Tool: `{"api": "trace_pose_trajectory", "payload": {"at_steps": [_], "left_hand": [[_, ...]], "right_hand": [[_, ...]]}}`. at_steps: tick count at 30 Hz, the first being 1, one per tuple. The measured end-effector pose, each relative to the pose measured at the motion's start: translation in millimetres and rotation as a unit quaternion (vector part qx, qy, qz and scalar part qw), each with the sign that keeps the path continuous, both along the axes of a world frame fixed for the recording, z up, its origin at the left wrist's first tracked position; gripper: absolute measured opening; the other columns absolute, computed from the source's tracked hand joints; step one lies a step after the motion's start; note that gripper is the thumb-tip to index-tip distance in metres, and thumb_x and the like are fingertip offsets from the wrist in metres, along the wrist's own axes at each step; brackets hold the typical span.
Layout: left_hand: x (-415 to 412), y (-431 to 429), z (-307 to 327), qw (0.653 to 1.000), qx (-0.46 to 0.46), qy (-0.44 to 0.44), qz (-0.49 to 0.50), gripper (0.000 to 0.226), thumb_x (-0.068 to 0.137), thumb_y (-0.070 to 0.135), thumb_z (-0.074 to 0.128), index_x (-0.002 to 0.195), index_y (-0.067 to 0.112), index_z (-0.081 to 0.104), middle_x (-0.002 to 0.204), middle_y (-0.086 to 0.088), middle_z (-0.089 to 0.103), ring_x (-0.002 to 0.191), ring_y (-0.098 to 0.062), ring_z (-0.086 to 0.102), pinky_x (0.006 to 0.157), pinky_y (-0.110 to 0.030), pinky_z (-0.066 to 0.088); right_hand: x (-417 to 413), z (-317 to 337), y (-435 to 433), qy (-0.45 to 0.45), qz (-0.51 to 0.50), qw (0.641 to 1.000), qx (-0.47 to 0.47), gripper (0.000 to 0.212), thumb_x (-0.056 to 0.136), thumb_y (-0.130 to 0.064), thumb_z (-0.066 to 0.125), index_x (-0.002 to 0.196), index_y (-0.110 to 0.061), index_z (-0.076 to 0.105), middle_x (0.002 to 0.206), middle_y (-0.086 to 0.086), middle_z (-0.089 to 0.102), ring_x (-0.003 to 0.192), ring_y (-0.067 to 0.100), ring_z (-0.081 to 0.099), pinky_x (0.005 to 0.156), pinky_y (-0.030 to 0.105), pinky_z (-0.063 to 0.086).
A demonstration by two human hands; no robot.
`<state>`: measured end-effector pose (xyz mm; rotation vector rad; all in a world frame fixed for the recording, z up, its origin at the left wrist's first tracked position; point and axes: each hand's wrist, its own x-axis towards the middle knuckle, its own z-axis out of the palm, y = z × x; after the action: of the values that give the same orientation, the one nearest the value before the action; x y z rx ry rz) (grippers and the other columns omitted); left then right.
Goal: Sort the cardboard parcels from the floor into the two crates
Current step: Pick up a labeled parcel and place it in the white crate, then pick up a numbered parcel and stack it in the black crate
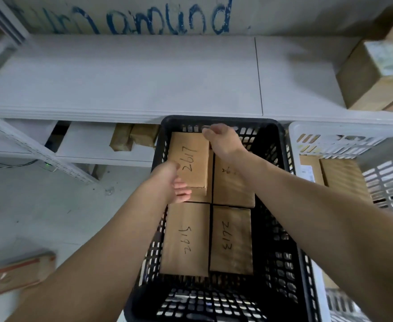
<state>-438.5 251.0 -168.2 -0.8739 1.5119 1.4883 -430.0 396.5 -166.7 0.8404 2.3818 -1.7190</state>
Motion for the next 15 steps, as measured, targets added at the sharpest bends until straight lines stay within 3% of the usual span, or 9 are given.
{"api": "trace_pose_trajectory", "payload": {"at_steps": [2,5,9,12,15], "left_hand": [[2,9,20,0.996,-0.026,0.083,-0.03,0.023,0.096,0.029,0.05,0.093,0.007,0.056,0.096,-0.011,0.063,0.09,-0.027,0.063,0.081,-0.04,0.054],[15,31,52,0.977,0.014,0.207,-0.048,0.022,0.096,0.03,0.051,0.099,0.011,0.061,0.102,-0.009,0.068,0.094,-0.025,0.067,0.082,-0.039,0.055],[53,64,102,0.945,0.081,0.311,-0.064,0.02,0.097,0.026,0.05,0.103,0.009,0.06,0.102,-0.008,0.068,0.088,-0.022,0.066,0.092,-0.041,0.051],[94,87,134,0.902,0.116,0.4,-0.115,0.029,0.098,0.033,0.048,0.109,0.01,0.062,0.106,-0.007,0.069,0.092,-0.019,0.067,0.088,-0.037,0.051],[132,108,156,0.839,0.162,0.482,-0.193,0.041,0.096,0.046,0.044,0.11,0.012,0.062,0.107,-0.003,0.068,0.097,-0.015,0.068,0.09,-0.033,0.053]], "right_hand": [[17,26,4,0.042,-0.025,0.999,-0.012,0.048,0.098,-0.037,0.049,0.137,-0.009,0.049,0.133,0.004,0.056,0.119,0.017,0.051,0.092,0.025,0.038],[51,65,12,0.108,-0.063,0.992,-0.028,0.041,0.099,-0.037,0.046,0.128,-0.008,0.055,0.113,-0.002,0.059,0.099,0.009,0.051,0.082,0.02,0.04],[104,109,29,0.189,-0.131,0.972,-0.055,0.045,0.098,-0.04,0.046,0.129,-0.007,0.056,0.123,-0.001,0.059,0.106,0.005,0.049,0.085,0.018,0.034],[149,137,42,0.249,-0.168,0.95,-0.084,0.046,0.098,-0.042,0.045,0.127,-0.009,0.057,0.12,-0.004,0.061,0.109,0.004,0.053,0.089,0.019,0.035],[196,157,56,0.298,-0.203,0.929,-0.085,0.035,0.097,-0.045,0.045,0.112,-0.019,0.062,0.107,-0.013,0.063,0.104,-0.003,0.056,0.09,0.02,0.037]]}}
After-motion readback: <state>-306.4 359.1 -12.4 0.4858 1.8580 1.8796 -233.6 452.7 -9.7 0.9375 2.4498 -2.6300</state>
